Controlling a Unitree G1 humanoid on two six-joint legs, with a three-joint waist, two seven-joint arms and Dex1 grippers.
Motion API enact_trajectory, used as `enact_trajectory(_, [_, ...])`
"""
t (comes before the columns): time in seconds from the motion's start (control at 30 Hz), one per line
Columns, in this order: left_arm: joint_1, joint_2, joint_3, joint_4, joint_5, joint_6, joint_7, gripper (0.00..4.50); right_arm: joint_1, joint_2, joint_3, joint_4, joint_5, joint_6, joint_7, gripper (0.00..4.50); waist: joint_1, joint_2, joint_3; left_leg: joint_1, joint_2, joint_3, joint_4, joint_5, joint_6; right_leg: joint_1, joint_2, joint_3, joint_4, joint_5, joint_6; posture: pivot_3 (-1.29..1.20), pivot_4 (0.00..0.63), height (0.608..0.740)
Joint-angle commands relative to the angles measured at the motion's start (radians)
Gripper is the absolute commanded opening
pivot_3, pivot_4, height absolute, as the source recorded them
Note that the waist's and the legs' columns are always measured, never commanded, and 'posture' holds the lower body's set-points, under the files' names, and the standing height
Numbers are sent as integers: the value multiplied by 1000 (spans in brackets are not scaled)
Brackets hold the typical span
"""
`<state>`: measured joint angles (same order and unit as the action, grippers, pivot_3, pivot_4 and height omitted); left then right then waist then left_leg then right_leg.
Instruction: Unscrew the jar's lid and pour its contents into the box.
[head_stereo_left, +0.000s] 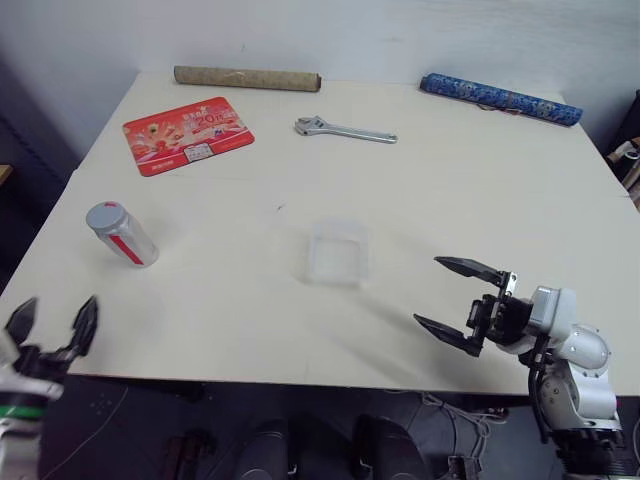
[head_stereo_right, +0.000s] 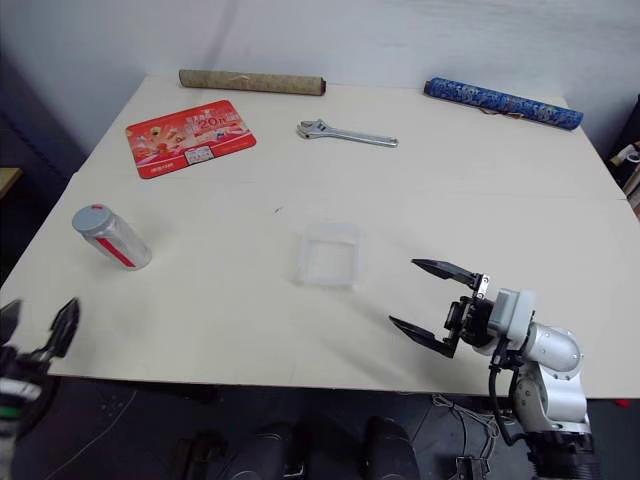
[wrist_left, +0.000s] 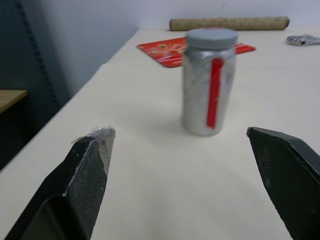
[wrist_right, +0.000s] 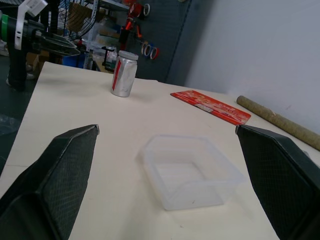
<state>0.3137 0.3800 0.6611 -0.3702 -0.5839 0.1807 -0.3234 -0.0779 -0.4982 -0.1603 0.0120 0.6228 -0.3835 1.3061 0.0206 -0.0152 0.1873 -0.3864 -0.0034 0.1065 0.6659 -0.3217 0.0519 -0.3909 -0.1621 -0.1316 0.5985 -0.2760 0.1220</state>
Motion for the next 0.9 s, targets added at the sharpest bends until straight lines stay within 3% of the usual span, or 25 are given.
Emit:
enact_trajectory(0.03, [-85, -8, -50, -41, 68, 46, 132, 4470, -10, 15, -17, 66, 5, -66, 56, 4500, -2, 0, 0, 0, 0, 1, 0, 1, 2, 0, 1, -1, 1, 0, 0, 0, 150, 740])
enact_trajectory(0.17, [-196, -28, -115, -6, 149, 62, 220, 4470, -11, 26, -24, 124, 10, -105, 90, 4500, -4, 0, 0, 1, 1, 3, 1, 2, 3, 0, 10, -2, 2, 0, 1, 0, 150, 740])
enact_trajectory(0.43, [-400, -63, -189, 126, 252, 48, 328, 4470, 61, 35, -60, 142, 44, -167, 140, 4500, 3, 0, 0, 1, 2, 3, 1, 2, 3, 0, 11, -1, 3, 0, 0, 0, 150, 740])
enact_trajectory(0.9, [-608, -19, -216, 424, 348, -66, 327, 4470, 132, 31, -69, 40, 20, -150, 28, 4500, 2, 0, 0, 2, 3, 3, 2, 2, 1, -1, 11, -1, 3, 0, 1, 0, 150, 740])
